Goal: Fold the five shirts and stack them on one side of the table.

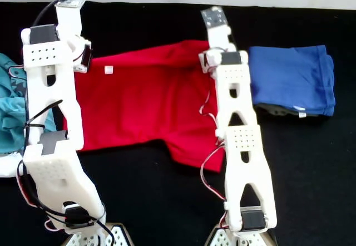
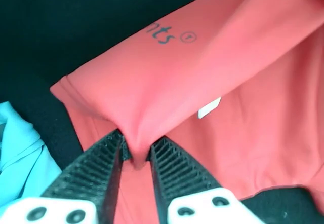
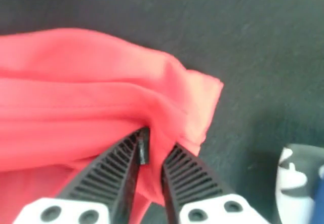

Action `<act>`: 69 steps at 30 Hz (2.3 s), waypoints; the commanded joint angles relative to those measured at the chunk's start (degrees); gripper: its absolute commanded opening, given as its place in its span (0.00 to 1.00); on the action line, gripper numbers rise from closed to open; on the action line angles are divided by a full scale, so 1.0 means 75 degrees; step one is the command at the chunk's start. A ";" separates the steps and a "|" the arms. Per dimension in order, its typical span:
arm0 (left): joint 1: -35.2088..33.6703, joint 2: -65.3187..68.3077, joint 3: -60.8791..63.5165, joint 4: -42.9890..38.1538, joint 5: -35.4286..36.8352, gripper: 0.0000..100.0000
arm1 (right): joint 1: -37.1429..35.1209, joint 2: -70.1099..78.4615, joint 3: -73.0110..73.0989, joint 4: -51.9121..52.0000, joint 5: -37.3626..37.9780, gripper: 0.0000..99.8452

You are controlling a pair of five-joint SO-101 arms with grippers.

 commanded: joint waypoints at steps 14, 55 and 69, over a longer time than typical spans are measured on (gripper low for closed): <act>0.0123 -0.1366 -0.0275 0.0539 0.0023 0.01 | 0.0826 -0.1764 -0.1729 0.0158 -0.0023 0.01; 0.0100 -0.1377 -0.0252 0.0750 0.0035 0.01 | 0.0779 -0.1999 -0.1717 0.2772 0.1055 0.01; -0.0264 -0.1952 -0.0041 0.2626 -0.0188 0.01 | 0.0756 -0.3675 -0.1705 0.5105 0.0492 0.01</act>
